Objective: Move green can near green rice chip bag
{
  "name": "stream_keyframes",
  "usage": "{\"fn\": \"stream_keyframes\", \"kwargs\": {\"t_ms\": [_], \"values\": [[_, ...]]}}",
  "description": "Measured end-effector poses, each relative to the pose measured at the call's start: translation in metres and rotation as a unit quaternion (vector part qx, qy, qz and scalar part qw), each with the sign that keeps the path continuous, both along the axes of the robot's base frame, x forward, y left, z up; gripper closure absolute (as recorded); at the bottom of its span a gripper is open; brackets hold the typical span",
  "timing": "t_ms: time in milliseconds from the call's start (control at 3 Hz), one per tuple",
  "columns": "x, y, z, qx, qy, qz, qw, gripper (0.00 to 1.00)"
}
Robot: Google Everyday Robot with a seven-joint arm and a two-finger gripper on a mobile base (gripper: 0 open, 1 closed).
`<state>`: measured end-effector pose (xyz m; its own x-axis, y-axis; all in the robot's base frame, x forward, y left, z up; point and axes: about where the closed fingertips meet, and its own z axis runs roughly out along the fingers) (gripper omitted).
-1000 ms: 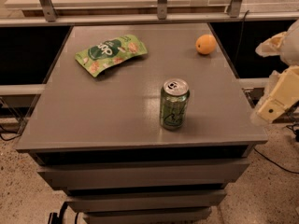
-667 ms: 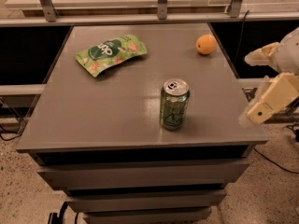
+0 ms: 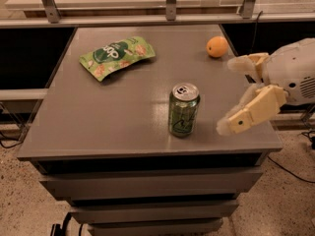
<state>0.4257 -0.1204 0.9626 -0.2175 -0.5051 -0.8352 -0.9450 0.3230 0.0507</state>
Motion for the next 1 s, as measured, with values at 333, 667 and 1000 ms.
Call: {"fn": "stream_keyframes", "kwargs": {"t_ms": [333, 667, 1000], "values": [[-0.002, 0.009, 0.010, 0.017, -0.002, 0.005, 0.9998, 0.00], [-0.006, 0.013, -0.001, 0.028, -0.012, 0.004, 0.9995, 0.00], [-0.009, 0.022, -0.016, 0.047, -0.036, -0.003, 0.9982, 0.00]]}}
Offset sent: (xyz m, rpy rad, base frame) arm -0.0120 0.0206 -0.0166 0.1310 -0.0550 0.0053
